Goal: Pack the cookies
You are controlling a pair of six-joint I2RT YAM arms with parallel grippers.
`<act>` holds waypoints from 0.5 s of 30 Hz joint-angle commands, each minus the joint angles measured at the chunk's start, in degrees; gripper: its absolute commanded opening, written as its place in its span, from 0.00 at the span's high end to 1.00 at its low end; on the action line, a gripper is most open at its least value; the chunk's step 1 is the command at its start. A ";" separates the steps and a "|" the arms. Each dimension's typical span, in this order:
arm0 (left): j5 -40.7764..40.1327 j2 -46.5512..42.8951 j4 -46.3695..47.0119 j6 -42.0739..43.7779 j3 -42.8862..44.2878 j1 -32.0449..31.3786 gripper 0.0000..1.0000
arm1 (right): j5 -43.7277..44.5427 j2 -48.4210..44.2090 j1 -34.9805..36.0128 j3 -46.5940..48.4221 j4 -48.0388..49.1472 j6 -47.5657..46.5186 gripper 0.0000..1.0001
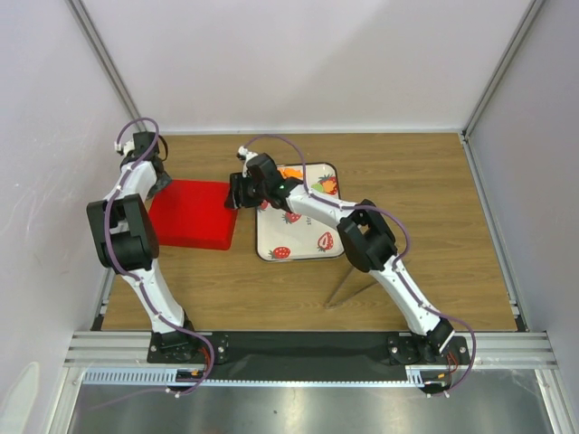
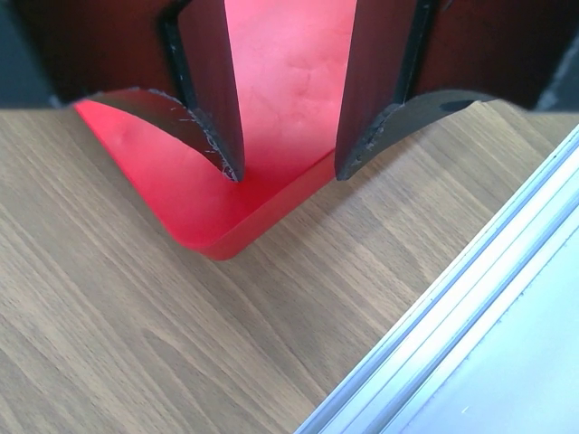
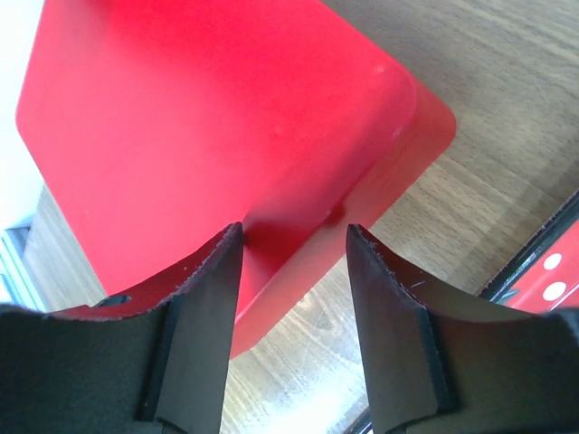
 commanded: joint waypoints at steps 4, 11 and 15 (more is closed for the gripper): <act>2.75 6.21 -12.15 2.88 -3.25 -1.09 0.49 | 0.44 -5.35 -2.90 -4.72 3.49 2.92 0.44; 3.11 6.29 -11.89 3.14 -3.16 -1.18 0.48 | 2.55 -0.19 -4.22 3.71 0.94 3.98 0.44; 3.37 6.12 -11.62 3.14 -3.33 -1.26 0.48 | 3.26 3.86 -4.22 8.54 -1.33 4.42 0.45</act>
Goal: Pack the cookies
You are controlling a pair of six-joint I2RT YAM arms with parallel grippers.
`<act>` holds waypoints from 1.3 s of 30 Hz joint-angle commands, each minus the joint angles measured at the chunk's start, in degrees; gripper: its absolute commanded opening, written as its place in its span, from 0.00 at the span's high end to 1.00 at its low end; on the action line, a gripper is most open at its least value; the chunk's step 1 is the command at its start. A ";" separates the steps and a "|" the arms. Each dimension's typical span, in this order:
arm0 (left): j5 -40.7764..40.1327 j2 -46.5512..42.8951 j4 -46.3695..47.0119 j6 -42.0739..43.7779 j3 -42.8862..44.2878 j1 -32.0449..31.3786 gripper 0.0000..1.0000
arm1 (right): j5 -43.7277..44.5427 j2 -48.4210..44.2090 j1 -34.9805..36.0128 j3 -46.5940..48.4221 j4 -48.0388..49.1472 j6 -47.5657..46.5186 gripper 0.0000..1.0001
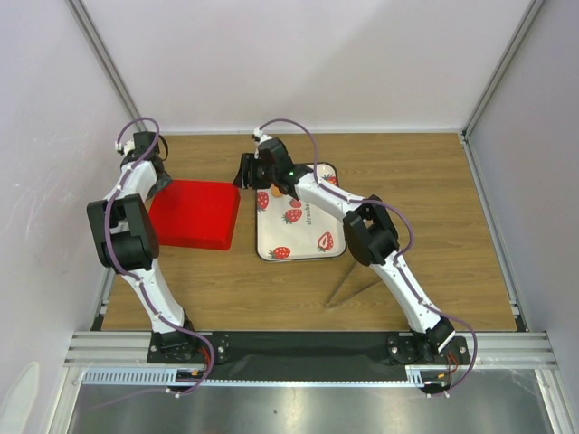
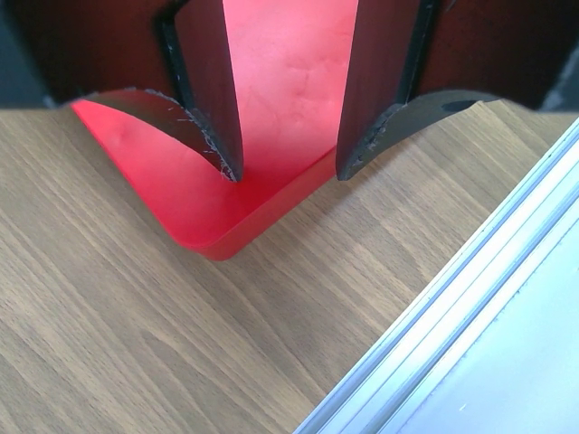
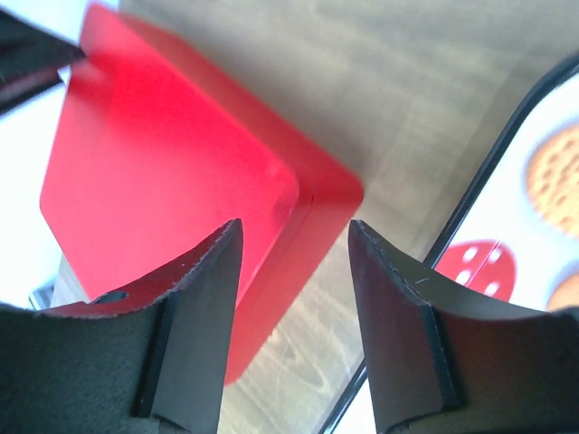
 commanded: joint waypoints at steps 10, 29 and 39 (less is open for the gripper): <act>4.71 6.21 -11.08 2.09 -3.77 -1.22 0.49 | 0.98 9.22 1.31 10.03 -7.05 -0.39 0.53; 13.94 -8.63 -0.97 -0.81 -4.30 3.08 0.24 | -4.29 3.68 -1.76 3.69 2.08 -1.80 0.49; 9.54 -30.52 2.55 -6.87 -20.35 6.07 0.31 | -6.14 -1.41 -2.99 1.07 7.63 0.13 0.45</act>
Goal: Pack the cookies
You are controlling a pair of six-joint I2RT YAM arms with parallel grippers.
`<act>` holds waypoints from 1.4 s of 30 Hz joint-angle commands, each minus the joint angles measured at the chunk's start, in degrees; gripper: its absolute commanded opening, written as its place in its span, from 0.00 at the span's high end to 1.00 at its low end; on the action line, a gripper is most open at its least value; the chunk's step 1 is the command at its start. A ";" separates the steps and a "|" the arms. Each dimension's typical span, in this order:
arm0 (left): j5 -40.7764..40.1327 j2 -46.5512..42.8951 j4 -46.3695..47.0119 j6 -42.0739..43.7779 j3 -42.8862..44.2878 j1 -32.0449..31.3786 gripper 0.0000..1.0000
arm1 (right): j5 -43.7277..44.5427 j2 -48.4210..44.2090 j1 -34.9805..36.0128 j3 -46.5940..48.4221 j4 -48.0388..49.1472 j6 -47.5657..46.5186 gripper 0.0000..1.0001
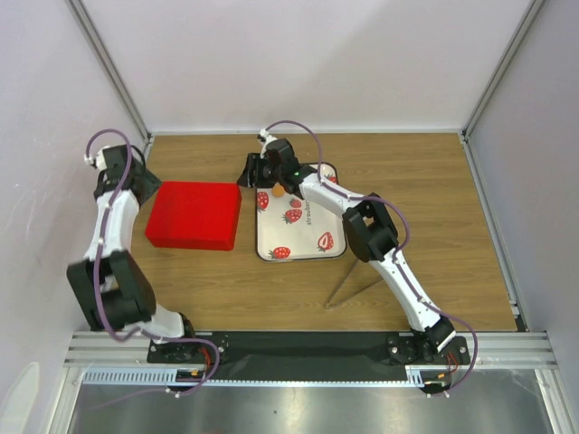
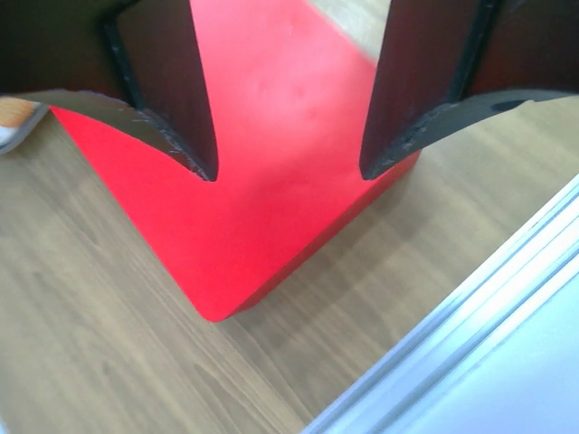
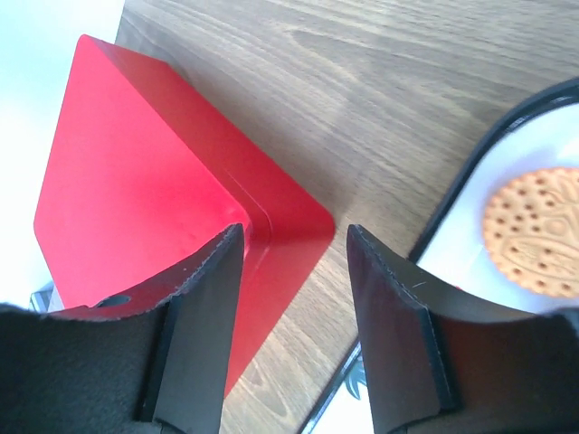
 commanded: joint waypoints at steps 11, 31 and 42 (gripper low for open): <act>3.32 -7.20 6.01 -8.76 -19.62 2.84 0.36 | -2.34 -14.33 0.53 -12.98 9.71 0.64 0.46; 9.72 -20.01 2.23 -4.55 -18.67 4.70 0.36 | 0.90 -25.13 1.58 -18.78 3.65 -2.78 0.43; 13.05 -36.19 -0.58 4.59 -16.81 -16.14 0.32 | 12.85 -54.04 -0.26 -49.01 5.94 -3.93 0.00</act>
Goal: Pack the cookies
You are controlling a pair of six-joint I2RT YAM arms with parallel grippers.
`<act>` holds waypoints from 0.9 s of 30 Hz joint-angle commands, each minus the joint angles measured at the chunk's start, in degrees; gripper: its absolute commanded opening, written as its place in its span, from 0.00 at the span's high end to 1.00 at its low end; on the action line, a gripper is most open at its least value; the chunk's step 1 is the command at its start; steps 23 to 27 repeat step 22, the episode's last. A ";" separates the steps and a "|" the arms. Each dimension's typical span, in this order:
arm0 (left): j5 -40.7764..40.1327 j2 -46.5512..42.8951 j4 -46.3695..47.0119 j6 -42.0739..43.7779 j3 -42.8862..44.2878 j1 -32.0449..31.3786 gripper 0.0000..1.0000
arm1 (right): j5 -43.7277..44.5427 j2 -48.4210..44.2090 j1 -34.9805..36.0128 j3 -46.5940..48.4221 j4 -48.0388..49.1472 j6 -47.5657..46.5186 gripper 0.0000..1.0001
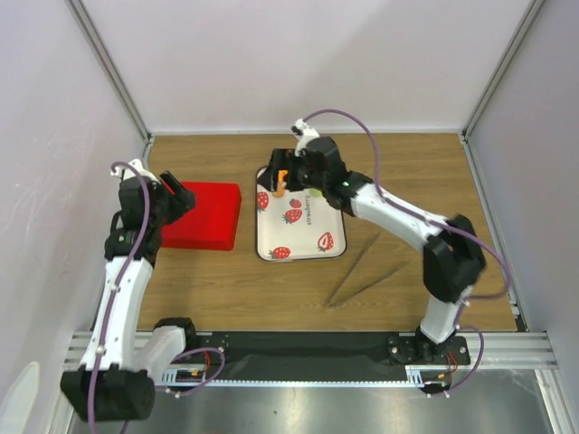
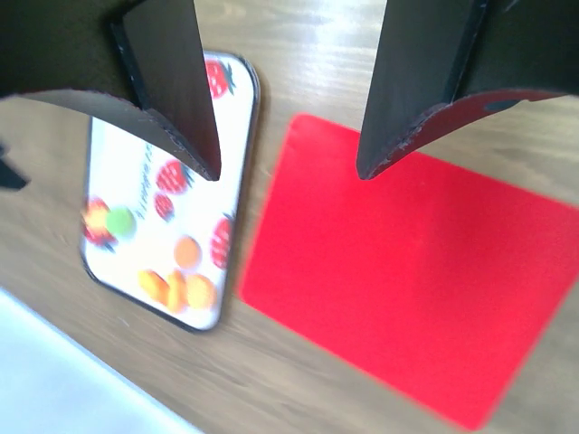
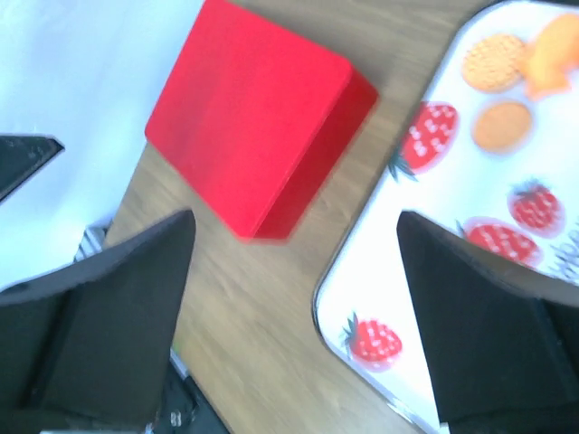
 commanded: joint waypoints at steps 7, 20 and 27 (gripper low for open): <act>7.46 -10.11 -0.95 9.38 -3.37 -10.23 0.31 | 19.90 -30.09 -2.32 -21.54 -4.96 -0.10 0.00; 14.59 -13.63 -0.60 11.14 -5.48 -10.85 0.29 | 27.84 -41.82 -4.17 -30.08 -12.11 -0.45 0.00; 15.03 -14.07 -0.95 11.32 -5.57 -10.76 0.29 | 27.93 -42.17 -4.17 -30.17 -11.49 -0.71 0.00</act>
